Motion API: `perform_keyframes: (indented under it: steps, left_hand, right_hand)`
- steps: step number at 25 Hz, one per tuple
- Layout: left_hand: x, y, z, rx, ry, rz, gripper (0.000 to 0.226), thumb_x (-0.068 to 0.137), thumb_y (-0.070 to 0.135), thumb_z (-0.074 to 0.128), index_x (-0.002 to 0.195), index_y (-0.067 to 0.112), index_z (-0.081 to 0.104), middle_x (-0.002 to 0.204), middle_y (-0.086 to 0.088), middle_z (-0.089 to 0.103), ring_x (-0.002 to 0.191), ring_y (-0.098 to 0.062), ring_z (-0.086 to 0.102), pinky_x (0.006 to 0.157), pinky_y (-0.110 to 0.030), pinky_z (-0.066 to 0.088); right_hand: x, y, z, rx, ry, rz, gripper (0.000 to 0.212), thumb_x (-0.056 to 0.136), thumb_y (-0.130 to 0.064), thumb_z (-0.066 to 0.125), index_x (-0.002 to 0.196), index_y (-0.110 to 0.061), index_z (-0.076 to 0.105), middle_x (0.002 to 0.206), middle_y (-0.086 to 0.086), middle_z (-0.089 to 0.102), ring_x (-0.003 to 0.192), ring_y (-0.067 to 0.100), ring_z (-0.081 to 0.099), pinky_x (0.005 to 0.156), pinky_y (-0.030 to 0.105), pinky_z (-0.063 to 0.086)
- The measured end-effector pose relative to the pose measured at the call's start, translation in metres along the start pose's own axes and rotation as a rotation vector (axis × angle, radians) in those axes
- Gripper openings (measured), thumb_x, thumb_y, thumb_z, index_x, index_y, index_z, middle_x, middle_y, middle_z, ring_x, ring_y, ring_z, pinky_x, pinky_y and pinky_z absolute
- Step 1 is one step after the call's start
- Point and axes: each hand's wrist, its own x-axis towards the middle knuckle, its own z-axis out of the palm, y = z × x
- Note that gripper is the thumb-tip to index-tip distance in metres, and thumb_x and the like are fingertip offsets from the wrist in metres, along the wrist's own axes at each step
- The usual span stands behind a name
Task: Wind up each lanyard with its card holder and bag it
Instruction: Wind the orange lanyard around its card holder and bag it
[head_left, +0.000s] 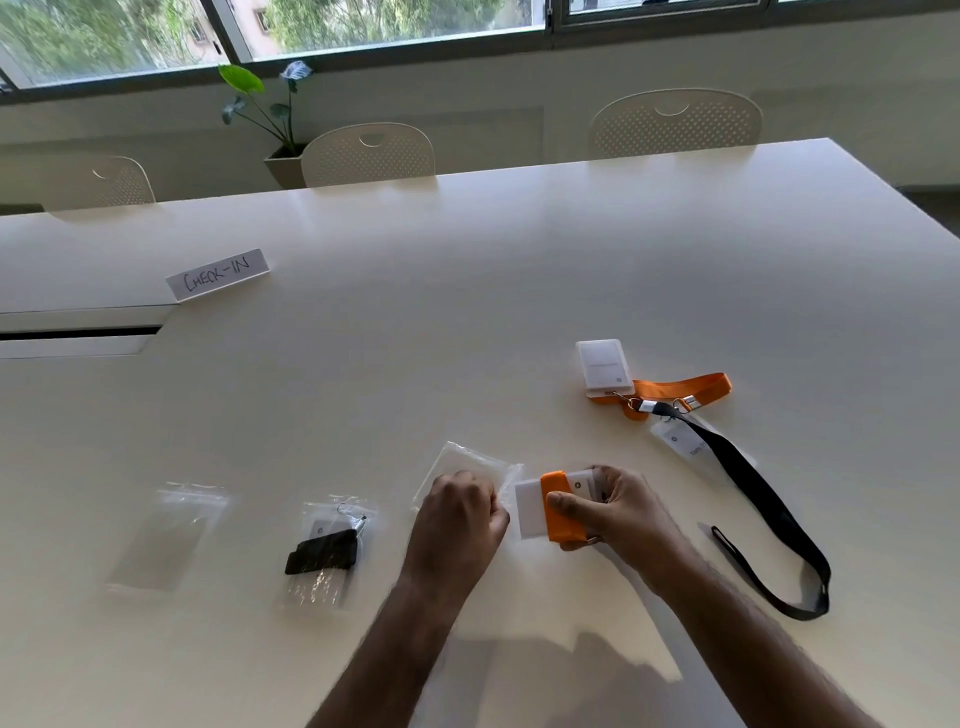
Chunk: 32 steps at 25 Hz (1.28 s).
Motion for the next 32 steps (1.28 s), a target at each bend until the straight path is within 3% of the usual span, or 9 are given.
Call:
perform_keyframes:
  steps: [5, 9, 15, 20, 25, 29, 32]
  left_hand:
    - [-0.001, 0.002, -0.003, -0.037, 0.025, 0.039, 0.018, 0.099, 0.028, 0.064, 0.086, 0.016, 0.066, 0.09, -0.001, 0.069, 0.077, -0.01, 0.049, 0.075, -0.02, 0.045]
    - [-0.003, 0.003, -0.005, -0.075, 0.067, 0.049, 0.018, 0.098, 0.022, 0.061, 0.081, 0.017, 0.058, 0.083, -0.001, 0.062, 0.073, -0.017, 0.054, 0.074, -0.034, 0.055]
    - [-0.007, 0.005, -0.007, 0.011, 0.127, 0.1, 0.017, 0.096, 0.027, 0.06, 0.081, 0.02, 0.06, 0.081, 0.003, 0.061, 0.077, -0.017, 0.054, 0.074, -0.033, 0.05]
    - [-0.01, 0.015, -0.007, 0.001, 0.154, 0.108, 0.018, 0.097, 0.029, 0.055, 0.081, 0.021, 0.056, 0.079, 0.005, 0.058, 0.075, -0.017, 0.054, 0.073, -0.035, 0.049]
    - [-0.007, 0.021, -0.011, -0.045, 0.224, 0.125, 0.015, 0.099, 0.029, 0.056, 0.086, 0.021, 0.059, 0.083, 0.005, 0.062, 0.077, -0.018, 0.058, 0.073, -0.036, 0.049]
    - [-0.008, 0.02, -0.011, -0.03, 0.266, 0.165, 0.012, 0.1, 0.028, 0.056, 0.094, 0.02, 0.063, 0.087, 0.003, 0.064, 0.08, -0.019, 0.058, 0.074, -0.036, 0.049]
    - [-0.014, 0.021, -0.008, -0.044, 0.254, 0.213, 0.013, 0.099, 0.028, 0.056, 0.092, 0.02, 0.063, 0.086, 0.004, 0.064, 0.077, -0.018, 0.057, 0.073, -0.035, 0.049]
  right_hand:
    - [0.001, -0.002, 0.005, -0.045, -0.022, 0.019, 0.044, 0.076, -0.044, 0.082, 0.108, -0.018, 0.066, 0.102, 0.009, 0.073, 0.087, 0.011, 0.079, 0.063, 0.026, 0.063]
    - [0.0, -0.002, 0.009, -0.047, -0.023, 0.035, 0.043, 0.074, -0.044, 0.081, 0.106, -0.019, 0.066, 0.101, 0.009, 0.073, 0.086, 0.011, 0.079, 0.062, 0.025, 0.063]
    - [-0.002, -0.007, 0.015, -0.001, 0.017, 0.035, 0.028, 0.087, -0.032, 0.08, 0.107, -0.019, 0.064, 0.102, 0.009, 0.072, 0.084, 0.007, 0.079, 0.061, 0.022, 0.062]
    - [-0.004, -0.017, 0.022, 0.044, 0.094, -0.004, 0.042, 0.089, -0.031, 0.077, 0.121, -0.01, 0.063, 0.11, 0.014, 0.073, 0.089, 0.022, 0.079, 0.07, 0.031, 0.066]
    - [-0.012, -0.023, 0.034, 0.061, 0.043, -0.071, 0.023, 0.094, -0.031, 0.073, 0.11, -0.014, 0.068, 0.091, 0.006, 0.077, 0.082, 0.015, 0.078, 0.07, 0.026, 0.063]
    - [-0.012, -0.022, 0.036, 0.026, 0.01, -0.076, 0.016, 0.097, -0.029, 0.073, 0.105, -0.015, 0.072, 0.087, 0.004, 0.077, 0.08, 0.013, 0.074, 0.073, 0.027, 0.063]
    - [-0.01, -0.024, 0.031, 0.109, 0.045, -0.075, 0.025, 0.09, -0.03, 0.079, 0.101, -0.008, 0.076, 0.085, 0.009, 0.08, 0.077, 0.016, 0.076, 0.069, 0.025, 0.062]
